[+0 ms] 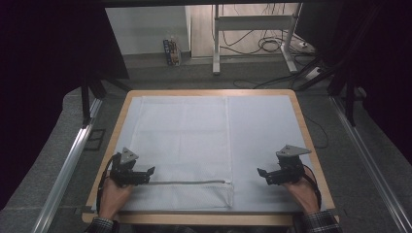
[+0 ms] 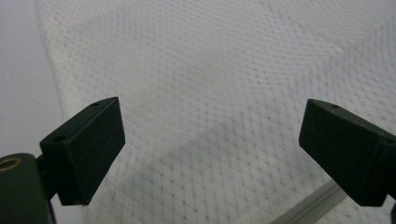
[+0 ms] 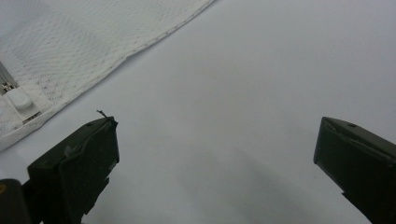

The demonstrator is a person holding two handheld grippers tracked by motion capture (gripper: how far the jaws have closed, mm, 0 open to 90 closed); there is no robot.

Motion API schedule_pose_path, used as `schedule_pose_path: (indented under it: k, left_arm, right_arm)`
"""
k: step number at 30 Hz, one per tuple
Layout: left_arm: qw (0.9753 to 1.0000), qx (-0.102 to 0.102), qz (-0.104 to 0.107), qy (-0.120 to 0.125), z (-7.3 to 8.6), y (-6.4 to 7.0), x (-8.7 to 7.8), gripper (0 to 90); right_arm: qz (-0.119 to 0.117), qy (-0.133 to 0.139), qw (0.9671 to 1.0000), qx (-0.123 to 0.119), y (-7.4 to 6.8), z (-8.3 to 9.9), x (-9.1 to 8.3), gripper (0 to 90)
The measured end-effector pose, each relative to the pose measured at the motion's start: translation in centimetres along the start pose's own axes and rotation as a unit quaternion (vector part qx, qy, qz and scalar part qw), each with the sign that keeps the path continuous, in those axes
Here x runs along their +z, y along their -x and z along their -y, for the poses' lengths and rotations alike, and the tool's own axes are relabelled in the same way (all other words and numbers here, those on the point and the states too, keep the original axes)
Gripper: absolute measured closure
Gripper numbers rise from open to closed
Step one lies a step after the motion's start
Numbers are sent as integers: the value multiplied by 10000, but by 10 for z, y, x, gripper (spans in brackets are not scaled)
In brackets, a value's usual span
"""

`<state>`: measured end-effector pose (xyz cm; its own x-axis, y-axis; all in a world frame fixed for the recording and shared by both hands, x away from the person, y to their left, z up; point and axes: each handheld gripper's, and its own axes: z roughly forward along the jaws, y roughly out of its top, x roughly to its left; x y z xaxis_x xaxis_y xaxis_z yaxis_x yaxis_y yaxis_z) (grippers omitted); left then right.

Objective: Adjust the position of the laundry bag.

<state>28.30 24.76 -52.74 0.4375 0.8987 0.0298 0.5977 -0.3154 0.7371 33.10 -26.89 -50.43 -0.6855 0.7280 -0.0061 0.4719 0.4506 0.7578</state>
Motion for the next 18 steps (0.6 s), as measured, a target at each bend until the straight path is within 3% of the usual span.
schedule_pose_path:
  k: [12, 16, 18]
  left_arm:
    - [10000, 61, 41, -21, -3, 0, 2, 87]
    - [9995, 231, -148, -167, -4, 3, 3, 88]
    - [9996, 172, -119, -167, -5, 3, 2, 108]
  right_arm:
    - [-83, -117, 9999, 77, 1, 2, 5, 2]
    - [-57, -141, 9999, 58, 2, 2, 5, 2]
    - [-45, -152, 9999, 47, 2, 2, 6, 2]
